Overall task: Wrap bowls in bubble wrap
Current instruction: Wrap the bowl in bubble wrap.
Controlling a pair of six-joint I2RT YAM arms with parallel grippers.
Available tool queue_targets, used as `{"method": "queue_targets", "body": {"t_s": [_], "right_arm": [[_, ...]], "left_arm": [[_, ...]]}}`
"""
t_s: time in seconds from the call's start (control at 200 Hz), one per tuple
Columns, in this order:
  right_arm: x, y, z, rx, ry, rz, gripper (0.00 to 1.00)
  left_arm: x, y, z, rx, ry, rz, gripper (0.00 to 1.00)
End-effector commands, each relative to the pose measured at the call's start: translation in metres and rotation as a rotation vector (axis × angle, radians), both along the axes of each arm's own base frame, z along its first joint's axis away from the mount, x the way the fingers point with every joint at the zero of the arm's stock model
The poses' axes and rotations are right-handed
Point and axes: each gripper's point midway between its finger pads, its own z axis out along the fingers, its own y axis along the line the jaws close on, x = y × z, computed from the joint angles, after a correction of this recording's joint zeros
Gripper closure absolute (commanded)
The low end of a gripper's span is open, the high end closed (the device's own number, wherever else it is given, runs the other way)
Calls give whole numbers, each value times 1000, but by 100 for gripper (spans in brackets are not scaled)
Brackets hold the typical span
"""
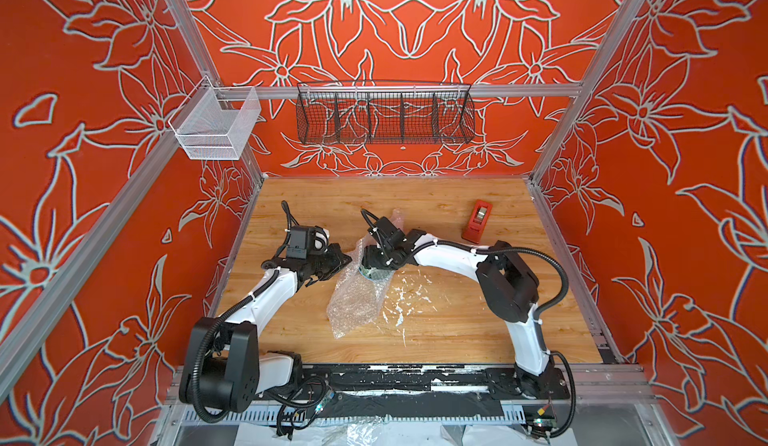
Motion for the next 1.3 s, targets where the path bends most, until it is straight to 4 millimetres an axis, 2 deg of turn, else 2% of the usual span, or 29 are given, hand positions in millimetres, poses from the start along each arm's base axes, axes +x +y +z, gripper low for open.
{"method": "queue_targets", "body": {"t_s": [0.0, 0.1, 0.2, 0.35, 0.465, 0.646, 0.796, 0.871, 0.986, 1.061, 1.156, 1.296], "right_arm": [[-1, 3, 36, 95, -40, -25, 35], [-1, -4, 47, 90, -56, -27, 35], [-2, -7, 44, 102, -47, -33, 35], [-5, -7, 48, 153, -48, -34, 35], [-4, -10, 58, 184, -64, -30, 35], [-2, -31, 74, 221, -97, -61, 36], [-11, -51, 94, 267, -136, -60, 37], [-14, -68, 102, 229, -170, -78, 36], [-15, -101, 92, 139, -167, -137, 36], [-14, -112, 80, 157, -134, -165, 37], [-14, -118, 63, 144, -101, -174, 38], [-11, -114, 47, 130, -69, -163, 38]], "left_arm": [[0, 2, -2, 4, 1, 25, 100], [0, 4, 1, 10, -9, 32, 100], [2, 1, 5, 8, -15, 22, 100], [2, -10, 5, 4, -15, -1, 100], [1, -18, 7, 5, -18, -15, 100], [1, -24, 6, 16, -17, -22, 100], [4, -28, 8, 26, -17, -29, 100], [5, -30, 9, 33, -18, -32, 100], [5, -33, 11, 37, -21, -36, 100], [6, -35, 11, 44, -20, -39, 100], [6, -38, 13, 49, -20, -48, 100], [7, -45, 17, 51, -27, -65, 100]]}}
